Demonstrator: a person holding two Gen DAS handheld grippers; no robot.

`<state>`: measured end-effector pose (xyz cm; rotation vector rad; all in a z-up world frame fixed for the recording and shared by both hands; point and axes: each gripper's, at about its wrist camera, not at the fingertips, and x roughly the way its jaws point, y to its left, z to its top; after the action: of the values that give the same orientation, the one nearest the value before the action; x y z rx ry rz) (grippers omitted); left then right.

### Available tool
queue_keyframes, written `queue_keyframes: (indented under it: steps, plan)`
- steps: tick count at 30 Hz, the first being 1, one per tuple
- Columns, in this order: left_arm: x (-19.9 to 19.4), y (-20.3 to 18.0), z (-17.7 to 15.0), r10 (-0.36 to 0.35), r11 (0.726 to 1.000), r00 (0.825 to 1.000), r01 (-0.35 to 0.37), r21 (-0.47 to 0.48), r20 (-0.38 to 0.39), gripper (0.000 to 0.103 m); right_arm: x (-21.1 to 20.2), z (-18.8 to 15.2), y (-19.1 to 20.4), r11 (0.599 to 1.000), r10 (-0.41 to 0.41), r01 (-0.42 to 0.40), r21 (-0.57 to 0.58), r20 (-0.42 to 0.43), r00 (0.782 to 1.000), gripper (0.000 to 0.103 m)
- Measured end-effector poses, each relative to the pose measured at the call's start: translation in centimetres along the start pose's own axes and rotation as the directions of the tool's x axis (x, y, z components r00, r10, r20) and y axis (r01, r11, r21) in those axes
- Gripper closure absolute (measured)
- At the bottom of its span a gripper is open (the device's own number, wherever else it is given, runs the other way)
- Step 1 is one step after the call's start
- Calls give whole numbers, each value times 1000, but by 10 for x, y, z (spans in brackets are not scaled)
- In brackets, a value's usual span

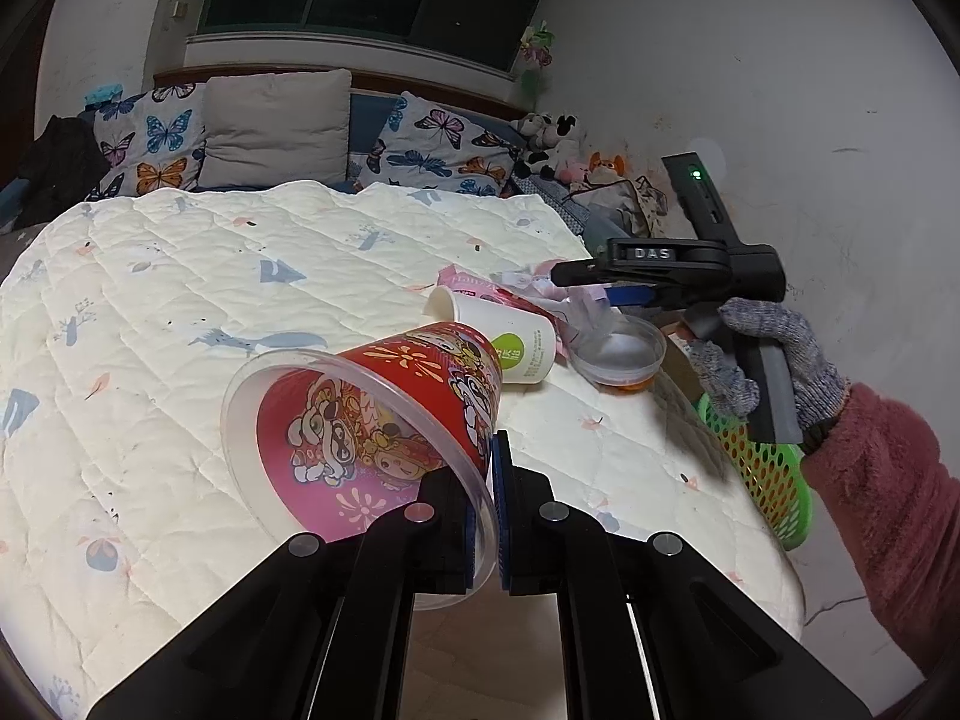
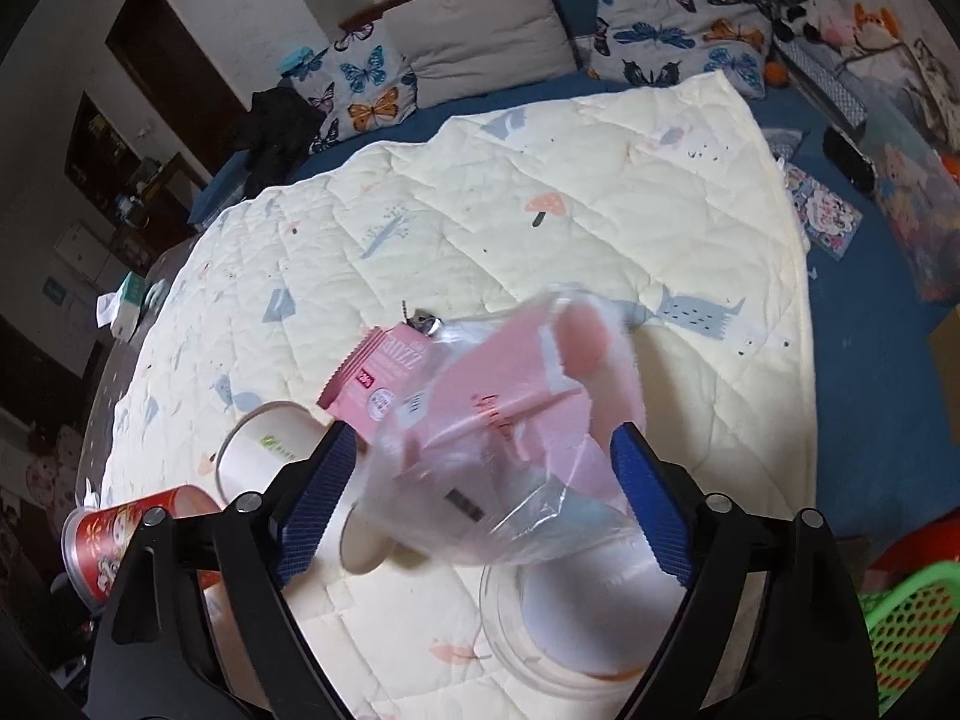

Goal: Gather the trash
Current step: 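Lift the clear plastic bag with the right tool while the left tool holds the red cup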

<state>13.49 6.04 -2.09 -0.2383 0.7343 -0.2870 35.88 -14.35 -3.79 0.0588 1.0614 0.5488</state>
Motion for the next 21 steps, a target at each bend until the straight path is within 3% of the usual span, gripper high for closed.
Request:
queue_keyframes:
  steps: [5, 13, 18, 21]
  plan:
    - [0, -2, -1, -10, 1000, 1000, 10, 3, 2, 98, -8, -9, 10, 995, -41, 43, -84, 23, 999, 10]
    - [1, -4, -1, -12, 1000, 1000, 12, 9, 3, 98, 11, -22, 14, 977, -146, 143, -158, -10, 989, 10]
    - [2, -4, -3, -9, 1000, 1000, 9, 3, -3, 98, 18, -29, 14, 965, -190, 186, -185, -2, 982, 34]
    - [0, -6, -3, -12, 1000, 1000, 12, 8, 4, 98, 15, -31, 14, 963, -187, 187, -194, 16, 982, 41]
